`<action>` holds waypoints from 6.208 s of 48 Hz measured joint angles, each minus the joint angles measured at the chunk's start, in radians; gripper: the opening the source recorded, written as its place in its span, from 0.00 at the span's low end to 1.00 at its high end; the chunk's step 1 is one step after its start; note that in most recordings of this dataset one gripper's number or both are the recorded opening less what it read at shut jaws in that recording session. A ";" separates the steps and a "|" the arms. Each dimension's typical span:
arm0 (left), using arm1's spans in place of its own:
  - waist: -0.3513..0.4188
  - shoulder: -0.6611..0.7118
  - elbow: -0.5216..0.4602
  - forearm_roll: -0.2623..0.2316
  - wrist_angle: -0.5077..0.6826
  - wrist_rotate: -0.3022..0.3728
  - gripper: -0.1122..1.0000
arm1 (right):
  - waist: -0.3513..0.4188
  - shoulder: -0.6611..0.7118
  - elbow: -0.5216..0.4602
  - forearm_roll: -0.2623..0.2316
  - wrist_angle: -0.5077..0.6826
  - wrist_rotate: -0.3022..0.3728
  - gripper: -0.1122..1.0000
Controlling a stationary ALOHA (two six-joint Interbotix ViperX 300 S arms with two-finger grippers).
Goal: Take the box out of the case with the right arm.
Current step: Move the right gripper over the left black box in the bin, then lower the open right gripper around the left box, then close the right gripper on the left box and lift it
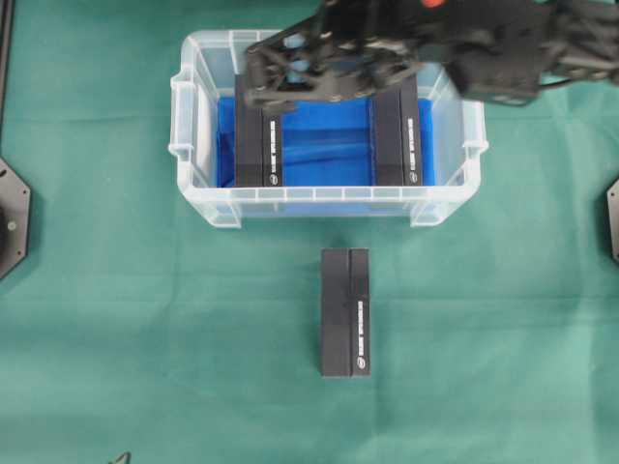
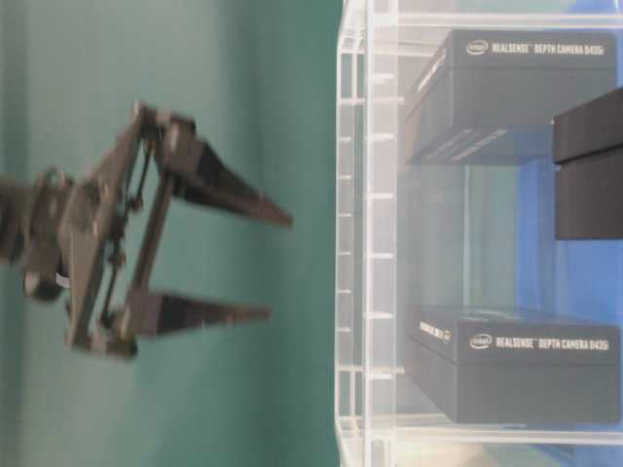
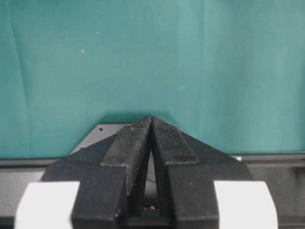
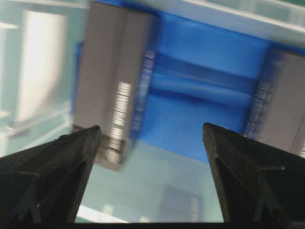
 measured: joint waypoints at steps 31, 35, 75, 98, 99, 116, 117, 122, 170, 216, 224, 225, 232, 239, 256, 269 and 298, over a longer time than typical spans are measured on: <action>-0.002 -0.018 0.002 0.000 0.000 -0.006 0.10 | 0.002 0.138 -0.146 0.052 0.000 -0.034 0.91; 0.000 -0.018 0.002 -0.002 -0.002 -0.006 0.10 | 0.000 0.138 -0.146 0.051 0.000 -0.032 0.92; 0.000 -0.018 0.003 -0.002 0.000 -0.006 0.10 | 0.000 0.146 -0.146 0.044 -0.043 0.003 0.94; 0.000 -0.020 0.003 -0.002 0.002 -0.006 0.10 | 0.000 0.146 -0.146 0.044 -0.044 0.003 0.94; 0.000 -0.020 0.003 0.000 0.000 -0.006 0.10 | 0.002 0.146 -0.144 0.044 -0.044 0.002 0.94; -0.002 -0.020 0.003 -0.002 0.000 -0.006 0.10 | 0.002 0.149 -0.146 0.044 -0.048 0.003 0.94; 0.000 -0.020 0.003 -0.002 0.000 -0.006 0.10 | 0.000 0.149 -0.146 0.044 -0.048 0.003 0.94; 0.000 -0.020 0.003 -0.002 0.000 -0.006 0.10 | 0.002 0.147 -0.146 0.044 -0.048 0.003 0.94; 0.000 -0.020 0.003 -0.002 0.000 -0.006 0.10 | 0.000 0.150 -0.146 0.044 -0.049 0.003 0.94; 0.000 -0.018 0.003 -0.003 0.000 -0.008 0.10 | 0.000 0.288 -0.109 0.044 -0.064 0.021 0.94; 0.000 -0.017 0.003 -0.003 0.000 -0.008 0.10 | 0.000 0.293 -0.077 0.044 -0.124 0.037 0.94; 0.000 -0.015 0.003 -0.003 0.000 -0.008 0.10 | 0.000 0.293 -0.074 0.044 -0.130 0.041 0.94; 0.000 -0.015 0.003 -0.003 0.000 -0.008 0.10 | 0.000 0.295 -0.043 0.046 -0.155 0.077 0.93; 0.000 -0.015 0.003 -0.003 0.000 -0.008 0.10 | 0.000 0.295 -0.032 0.049 -0.170 0.081 0.93; 0.000 -0.015 0.003 -0.003 0.000 -0.009 0.10 | -0.002 0.310 -0.029 0.084 -0.195 0.086 0.93; -0.002 -0.015 0.003 -0.003 0.002 -0.008 0.10 | -0.002 0.313 -0.029 0.098 -0.198 0.091 0.82; 0.000 -0.015 0.003 -0.003 0.000 -0.008 0.10 | 0.003 0.316 -0.075 0.080 -0.124 0.107 0.72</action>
